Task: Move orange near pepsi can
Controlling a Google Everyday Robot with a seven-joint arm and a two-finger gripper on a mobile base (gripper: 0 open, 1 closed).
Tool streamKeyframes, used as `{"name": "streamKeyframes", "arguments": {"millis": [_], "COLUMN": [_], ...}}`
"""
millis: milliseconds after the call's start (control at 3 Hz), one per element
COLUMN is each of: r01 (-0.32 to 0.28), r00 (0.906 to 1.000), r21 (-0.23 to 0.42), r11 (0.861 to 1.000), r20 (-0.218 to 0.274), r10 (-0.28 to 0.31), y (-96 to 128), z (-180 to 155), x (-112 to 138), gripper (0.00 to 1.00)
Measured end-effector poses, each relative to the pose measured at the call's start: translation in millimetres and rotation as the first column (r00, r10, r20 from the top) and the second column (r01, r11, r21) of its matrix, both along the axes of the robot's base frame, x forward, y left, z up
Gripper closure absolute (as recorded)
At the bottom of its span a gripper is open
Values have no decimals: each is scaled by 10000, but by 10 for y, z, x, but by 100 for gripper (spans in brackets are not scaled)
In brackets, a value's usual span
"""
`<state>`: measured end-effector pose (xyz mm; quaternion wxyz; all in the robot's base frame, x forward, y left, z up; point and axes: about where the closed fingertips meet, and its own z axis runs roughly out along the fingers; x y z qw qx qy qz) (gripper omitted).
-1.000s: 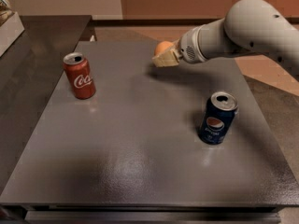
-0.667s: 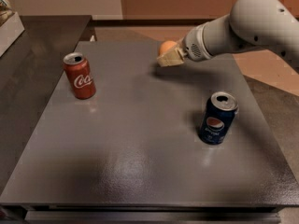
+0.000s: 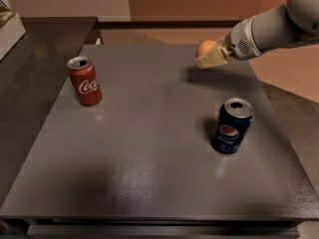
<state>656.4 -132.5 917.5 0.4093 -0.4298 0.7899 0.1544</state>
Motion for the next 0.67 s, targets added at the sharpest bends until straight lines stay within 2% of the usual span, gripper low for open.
{"name": "streamKeyframes", "arguments": {"millis": [333,667], "r01": [-153,-414], "r00": [9998,9990], "r21": [-62,-11], "r11": [9999,9991], "r20": [-103,-195], "r10": [152,414], "y": [-306,-517], "z": [-7,-55], "x": [-137,-302], "gripper": [100,100]}}
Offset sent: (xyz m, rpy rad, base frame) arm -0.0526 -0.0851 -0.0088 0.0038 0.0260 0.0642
